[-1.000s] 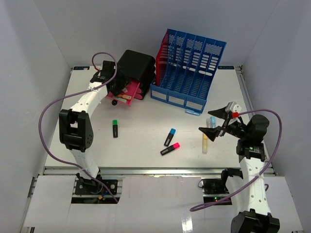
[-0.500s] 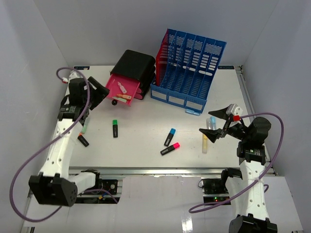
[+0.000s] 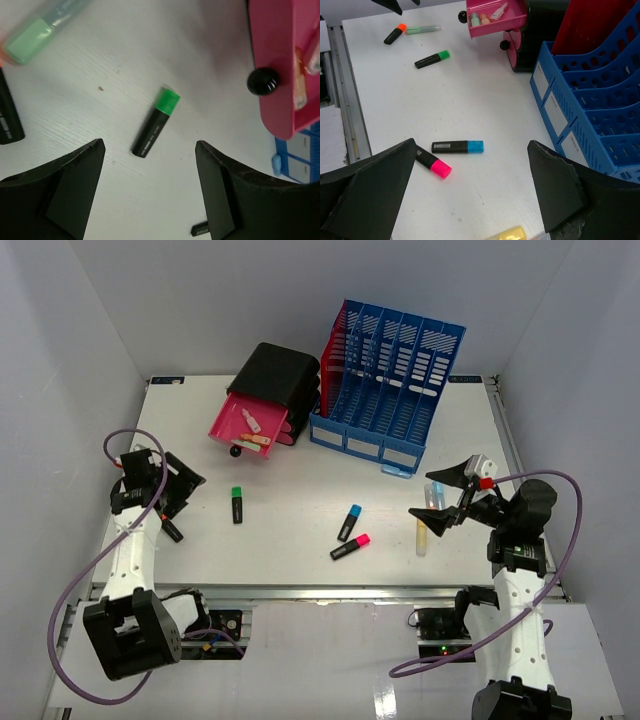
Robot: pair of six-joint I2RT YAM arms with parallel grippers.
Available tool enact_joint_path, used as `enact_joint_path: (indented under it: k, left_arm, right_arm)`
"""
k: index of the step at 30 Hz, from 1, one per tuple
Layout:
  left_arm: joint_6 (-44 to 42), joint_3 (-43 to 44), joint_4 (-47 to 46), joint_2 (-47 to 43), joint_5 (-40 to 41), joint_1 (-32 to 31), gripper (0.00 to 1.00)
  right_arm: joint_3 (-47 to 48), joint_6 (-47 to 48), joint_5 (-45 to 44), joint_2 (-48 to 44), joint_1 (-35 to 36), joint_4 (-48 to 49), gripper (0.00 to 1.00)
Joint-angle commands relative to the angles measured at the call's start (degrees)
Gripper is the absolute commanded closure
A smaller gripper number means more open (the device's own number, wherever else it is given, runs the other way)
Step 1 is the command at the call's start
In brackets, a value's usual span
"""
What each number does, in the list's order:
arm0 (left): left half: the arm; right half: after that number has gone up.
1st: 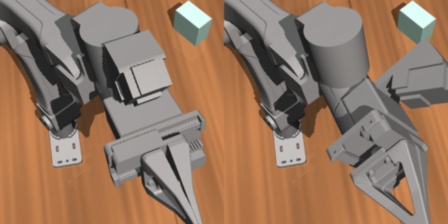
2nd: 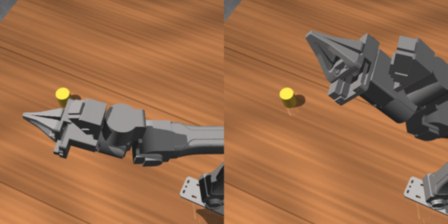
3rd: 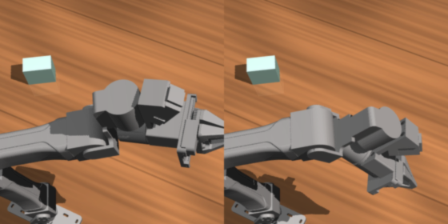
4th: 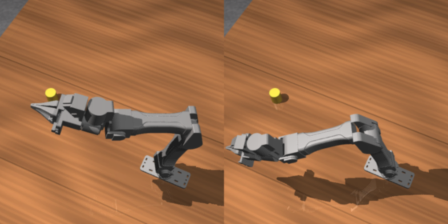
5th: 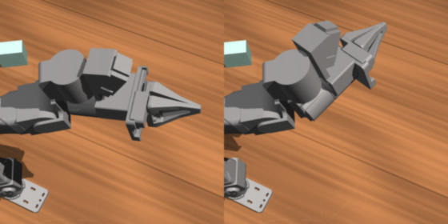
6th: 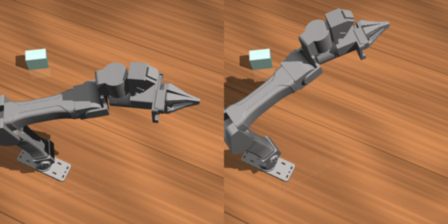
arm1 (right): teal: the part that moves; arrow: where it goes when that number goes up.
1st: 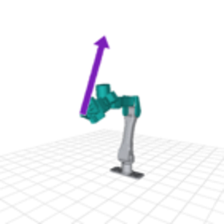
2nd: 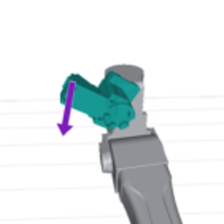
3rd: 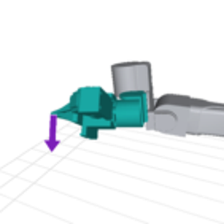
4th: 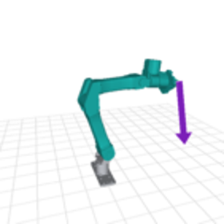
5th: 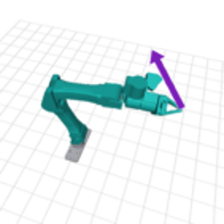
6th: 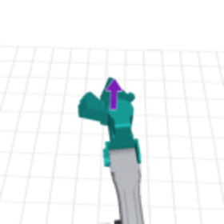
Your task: Organize the desk
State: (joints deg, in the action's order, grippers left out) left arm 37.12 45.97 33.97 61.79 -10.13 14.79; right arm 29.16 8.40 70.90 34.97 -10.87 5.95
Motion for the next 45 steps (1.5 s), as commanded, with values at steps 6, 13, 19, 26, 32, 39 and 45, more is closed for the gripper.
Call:
enact_joint_path:
  k: [6, 13, 19, 26, 32, 39, 45]
  left_arm:
    - [-2.07, -8.55, -7.61, -13.15, -30.94, -0.10, 0.04]
    - [-0.94, -12.50, -12.08, -18.25, -39.24, -0.99, 0.02]
    - [-3.33, -14.23, -11.10, -23.23, -39.54, -0.99, 0.02]
    - [-6.74, -13.10, -10.90, -25.93, -40.49, -1.03, 0.02]
    - [-10.56, -11.43, -9.20, -27.89, -38.12, -1.86, 0.02]
    - [-9.70, -11.87, -9.71, -29.20, -36.38, -1.85, 0.02]
    - [-9.70, -11.90, -9.68, -29.27, -36.75, -1.87, 0.02]
  right_arm:
    - [10.38, 38.30, 8.89, 10.88, 0.14, -34.64, 0.02]
    - [22.07, 53.41, -6.44, 23.00, 0.84, -53.23, 0.02]
    - [19.70, 29.55, -27.54, 24.90, 1.67, -37.79, 0.06]
    - [17.50, 17.97, -50.02, 33.91, 4.11, -29.64, 0.13]
    - [20.43, 15.40, -48.82, 41.60, 4.11, -28.01, 0.13]
    - [22.29, 20.11, -41.20, 41.88, 4.61, -30.43, 0.12]
    - [22.43, 46.33, -34.52, 40.69, 17.65, -33.16, 0.12]
